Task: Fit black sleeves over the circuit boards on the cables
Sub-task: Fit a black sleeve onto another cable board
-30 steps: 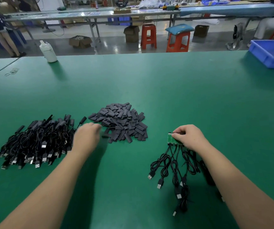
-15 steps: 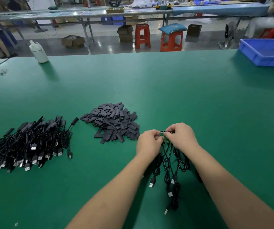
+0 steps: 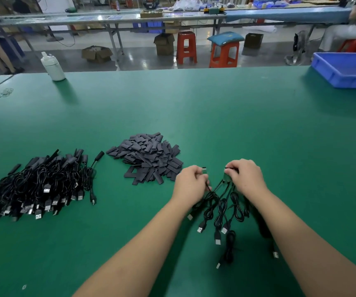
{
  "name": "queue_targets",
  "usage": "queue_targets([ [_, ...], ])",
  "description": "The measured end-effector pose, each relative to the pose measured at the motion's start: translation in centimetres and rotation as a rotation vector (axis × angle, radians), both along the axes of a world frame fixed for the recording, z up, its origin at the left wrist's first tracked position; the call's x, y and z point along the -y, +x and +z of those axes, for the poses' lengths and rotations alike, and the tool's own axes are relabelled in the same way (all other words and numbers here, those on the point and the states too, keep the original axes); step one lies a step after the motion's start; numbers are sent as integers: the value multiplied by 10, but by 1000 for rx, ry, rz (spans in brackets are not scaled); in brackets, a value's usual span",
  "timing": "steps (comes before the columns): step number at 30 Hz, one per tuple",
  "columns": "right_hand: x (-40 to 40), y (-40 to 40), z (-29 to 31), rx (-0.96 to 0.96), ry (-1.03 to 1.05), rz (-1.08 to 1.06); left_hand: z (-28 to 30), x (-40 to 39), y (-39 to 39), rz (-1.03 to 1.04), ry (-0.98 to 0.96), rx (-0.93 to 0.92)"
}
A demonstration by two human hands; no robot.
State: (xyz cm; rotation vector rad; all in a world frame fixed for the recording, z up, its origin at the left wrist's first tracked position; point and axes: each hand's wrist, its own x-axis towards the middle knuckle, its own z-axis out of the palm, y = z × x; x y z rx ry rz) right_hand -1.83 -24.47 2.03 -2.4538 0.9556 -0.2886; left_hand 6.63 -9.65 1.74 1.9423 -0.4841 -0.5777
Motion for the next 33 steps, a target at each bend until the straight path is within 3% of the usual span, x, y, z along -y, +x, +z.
queue_targets([
  [2, 11, -7, -1, 36, 77, -6, 3, -18, 13, 17, -87, -161],
  [4, 20, -11, -1, 52, 112, -8, 6, -37, 26, 37, -110, -205],
  [7, 28, -14, -5, 13, 95, -26, 8, -64, 43, 52, -72, -151],
  [10, 23, -13, -5, -53, -127, 12, 11, -86, 53, 61, -35, -108],
  [12, 8, -10, -3, 61, -229, 166, 12, -94, 57, 69, -7, -81],
  [14, -14, -7, -1, 64, -141, 390, 12, -98, 57, 77, 6, -84],
  [17, -42, -4, -11, -180, -42, 579, 11, -104, 58, 58, 47, -84],
  [21, -44, -8, -19, -280, -148, 551, 6, -118, 67, 37, 258, 94],
  [24, -55, -4, -11, -197, -149, 519, 4, -126, 73, 62, 209, 136],
  [26, -73, 7, -5, -44, 49, 466, 6, -124, 70, 49, 60, 57],
  [30, -124, 40, -3, 214, 827, 289, 5, -109, 58, 8, -236, -210],
  [33, -145, 54, -9, 316, 961, 215, -3, -105, 59, 26, -212, -191],
])
